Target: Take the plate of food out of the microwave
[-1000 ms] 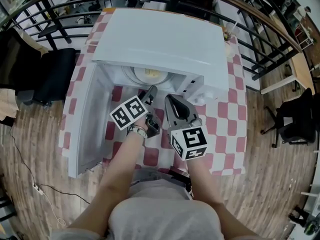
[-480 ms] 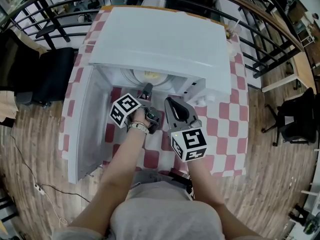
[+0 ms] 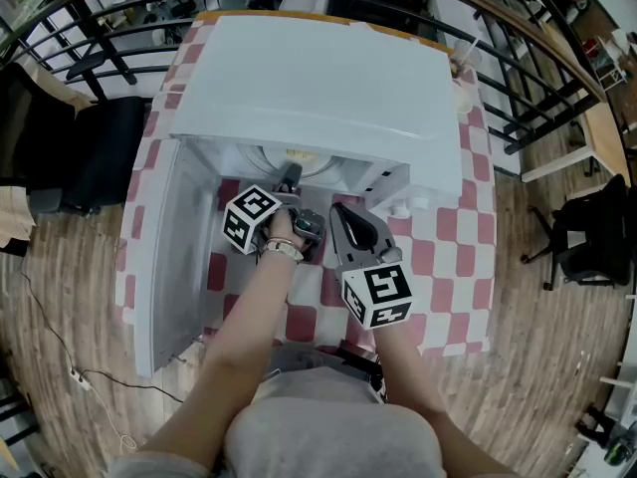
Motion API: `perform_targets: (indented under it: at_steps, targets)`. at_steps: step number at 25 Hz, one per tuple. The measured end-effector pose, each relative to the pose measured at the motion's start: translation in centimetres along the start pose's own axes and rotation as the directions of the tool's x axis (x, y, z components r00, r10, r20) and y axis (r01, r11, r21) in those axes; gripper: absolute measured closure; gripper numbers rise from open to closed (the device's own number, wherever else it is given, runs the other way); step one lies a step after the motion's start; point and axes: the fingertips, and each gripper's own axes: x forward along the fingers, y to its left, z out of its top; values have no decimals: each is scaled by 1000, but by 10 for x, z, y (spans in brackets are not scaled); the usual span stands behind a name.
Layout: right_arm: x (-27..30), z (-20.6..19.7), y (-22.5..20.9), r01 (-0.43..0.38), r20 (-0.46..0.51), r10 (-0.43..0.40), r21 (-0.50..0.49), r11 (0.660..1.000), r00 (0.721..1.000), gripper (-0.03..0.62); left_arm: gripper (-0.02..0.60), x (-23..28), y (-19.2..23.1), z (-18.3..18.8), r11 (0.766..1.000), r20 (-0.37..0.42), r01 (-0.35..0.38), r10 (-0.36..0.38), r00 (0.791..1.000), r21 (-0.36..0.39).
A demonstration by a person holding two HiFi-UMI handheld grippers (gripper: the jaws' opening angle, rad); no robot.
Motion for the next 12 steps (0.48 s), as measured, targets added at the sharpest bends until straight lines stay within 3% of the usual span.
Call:
perform_targets:
  at_steps: [5, 12]
  targets:
    - [0, -3, -4, 5, -7, -5, 7, 1000, 1000, 568, 279, 10, -1, 0, 999, 7, -32, 32, 999, -35]
    - [-2, -8, -7, 19, -15, -19, 10, 1000, 1000, 568, 279, 10, 7, 6, 995, 32, -95, 95, 995, -21]
